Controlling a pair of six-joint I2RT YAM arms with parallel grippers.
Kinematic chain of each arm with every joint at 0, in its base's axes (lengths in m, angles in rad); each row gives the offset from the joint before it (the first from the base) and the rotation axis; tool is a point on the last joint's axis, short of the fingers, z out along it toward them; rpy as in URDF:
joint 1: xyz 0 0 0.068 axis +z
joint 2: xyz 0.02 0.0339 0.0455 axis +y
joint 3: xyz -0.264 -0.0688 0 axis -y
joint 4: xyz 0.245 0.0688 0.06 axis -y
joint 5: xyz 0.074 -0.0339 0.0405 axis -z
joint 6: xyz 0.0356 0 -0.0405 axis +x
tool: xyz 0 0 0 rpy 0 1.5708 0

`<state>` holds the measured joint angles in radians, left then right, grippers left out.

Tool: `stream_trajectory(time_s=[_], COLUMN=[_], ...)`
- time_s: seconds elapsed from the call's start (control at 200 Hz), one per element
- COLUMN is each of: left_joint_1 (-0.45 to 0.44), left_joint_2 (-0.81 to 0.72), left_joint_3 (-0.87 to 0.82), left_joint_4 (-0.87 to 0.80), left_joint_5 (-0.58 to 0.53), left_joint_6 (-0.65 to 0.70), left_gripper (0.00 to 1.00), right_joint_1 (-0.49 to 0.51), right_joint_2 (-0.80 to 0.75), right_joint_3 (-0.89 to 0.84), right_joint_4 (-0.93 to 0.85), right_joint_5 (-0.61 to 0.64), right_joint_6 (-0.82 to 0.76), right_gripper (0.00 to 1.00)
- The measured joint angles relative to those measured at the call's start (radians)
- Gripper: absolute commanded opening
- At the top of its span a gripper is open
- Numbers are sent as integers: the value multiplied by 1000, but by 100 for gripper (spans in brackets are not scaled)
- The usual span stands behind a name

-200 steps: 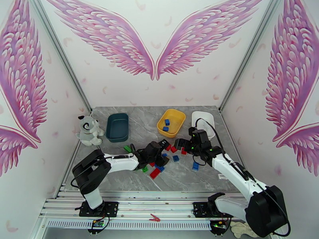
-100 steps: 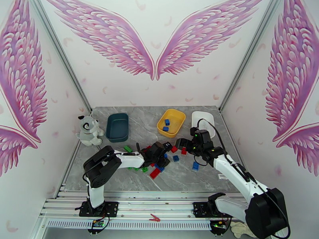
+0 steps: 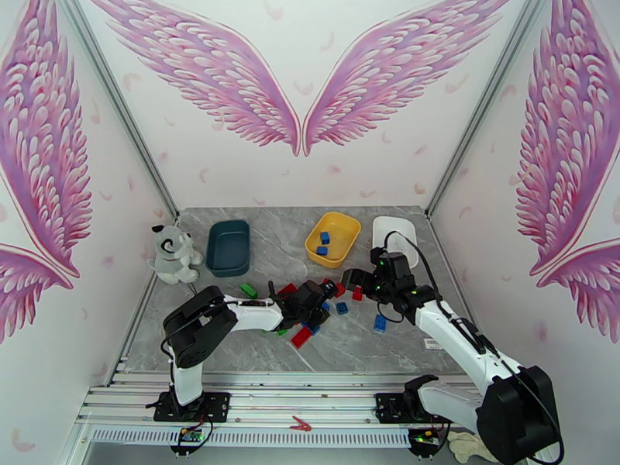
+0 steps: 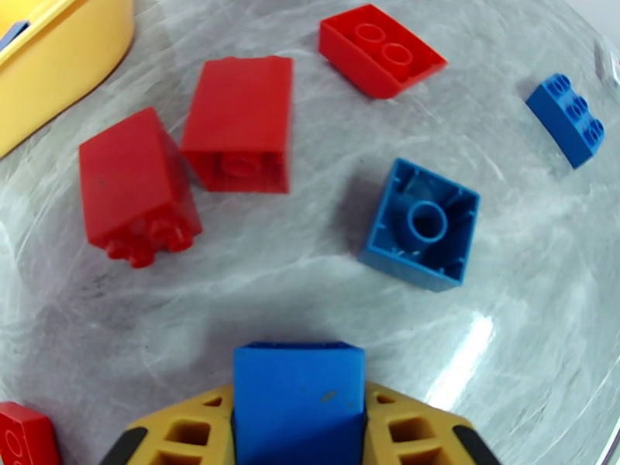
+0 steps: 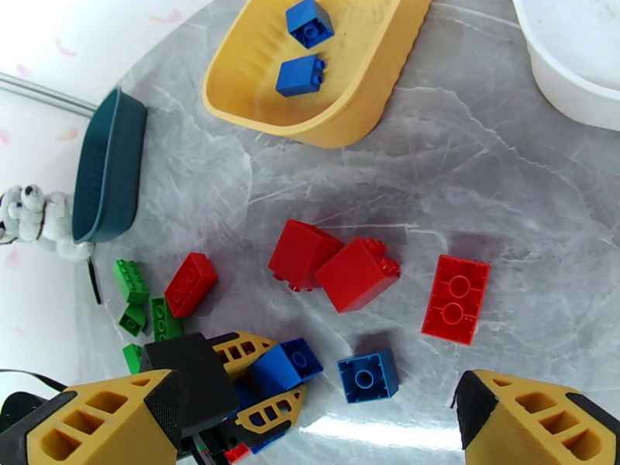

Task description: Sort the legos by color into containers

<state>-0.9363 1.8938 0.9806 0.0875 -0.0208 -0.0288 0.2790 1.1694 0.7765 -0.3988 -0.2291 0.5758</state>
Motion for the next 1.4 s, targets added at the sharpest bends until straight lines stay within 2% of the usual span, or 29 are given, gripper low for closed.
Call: stream_trajectory(time_s=[0.23, 0.5, 0.64, 0.79, 0.885, 0.98, 1.05, 1.225, 1.4], left_joint_1=[22, 135, 192, 224, 240, 256, 266, 274, 252], left_joint_2=[-105, -183, -172, -82, 17, 119, 188, 242, 179], left_joint_3=[-55, -34, 65, 272, 421, 543, 613, 623, 521], left_joint_4=[18, 52, 29, 10, -2, -18, -32, -44, -13], left_joint_5=[9, 69, 83, 85, 91, 108, 117, 123, 104], left_joint_6=[-13, -81, -119, -154, -176, -196, -218, -258, -263], left_gripper=[23, 25, 27, 29, 38, 59, 67, 71, 70], right_joint_1=[-3, -3, 4, 10, 10, 10, 10, 10, 10], right_joint_2=[-31, -47, -42, -42, -49, -65, -78, -84, -84], right_joint_3=[-10, -19, -20, -20, -20, -20, -20, -20, -20], right_joint_4=[0, 35, 51, 52, 51, 47, 44, 29, 27], right_joint_5=[1, -40, -56, -56, -51, -40, -28, -2, 3], right_joint_6=[3, 3, 0, 0, 0, 0, 0, -4, -5], right_gripper=[92, 91, 91, 93, 94, 97, 97, 96, 91])
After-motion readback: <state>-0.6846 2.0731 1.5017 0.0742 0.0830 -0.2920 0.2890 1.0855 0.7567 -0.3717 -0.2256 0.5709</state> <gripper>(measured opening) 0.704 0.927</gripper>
